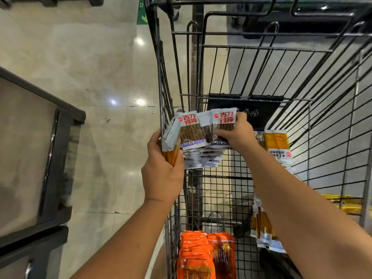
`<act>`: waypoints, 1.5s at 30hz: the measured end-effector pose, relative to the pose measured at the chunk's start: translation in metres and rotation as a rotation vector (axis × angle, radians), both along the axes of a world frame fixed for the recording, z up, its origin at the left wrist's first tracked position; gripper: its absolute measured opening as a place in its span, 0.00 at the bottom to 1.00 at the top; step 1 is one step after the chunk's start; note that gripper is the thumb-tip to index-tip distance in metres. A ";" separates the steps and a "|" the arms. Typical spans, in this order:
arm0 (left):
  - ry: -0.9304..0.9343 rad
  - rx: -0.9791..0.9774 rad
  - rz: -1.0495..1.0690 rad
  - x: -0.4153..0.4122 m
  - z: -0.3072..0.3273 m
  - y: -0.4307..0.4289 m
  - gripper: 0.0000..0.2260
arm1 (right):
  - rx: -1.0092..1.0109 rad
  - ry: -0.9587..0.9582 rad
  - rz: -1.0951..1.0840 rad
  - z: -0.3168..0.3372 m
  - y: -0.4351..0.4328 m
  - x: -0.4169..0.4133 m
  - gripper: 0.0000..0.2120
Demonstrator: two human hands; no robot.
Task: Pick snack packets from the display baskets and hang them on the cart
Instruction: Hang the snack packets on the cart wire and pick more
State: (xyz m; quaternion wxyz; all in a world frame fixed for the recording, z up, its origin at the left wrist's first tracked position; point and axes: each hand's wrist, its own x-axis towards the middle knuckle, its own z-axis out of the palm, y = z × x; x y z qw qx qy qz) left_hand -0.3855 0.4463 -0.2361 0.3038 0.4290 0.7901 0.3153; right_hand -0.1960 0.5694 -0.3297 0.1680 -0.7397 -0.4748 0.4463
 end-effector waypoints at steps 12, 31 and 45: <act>0.026 0.034 -0.019 0.002 0.002 -0.001 0.31 | 0.059 0.032 0.163 -0.003 -0.023 -0.011 0.26; -0.096 0.059 0.029 0.006 0.017 -0.010 0.16 | -0.042 0.036 -0.063 0.038 -0.231 0.048 0.17; -0.589 -0.174 -0.001 0.061 0.044 -0.093 0.22 | -0.008 0.279 -0.287 0.064 -0.250 0.083 0.08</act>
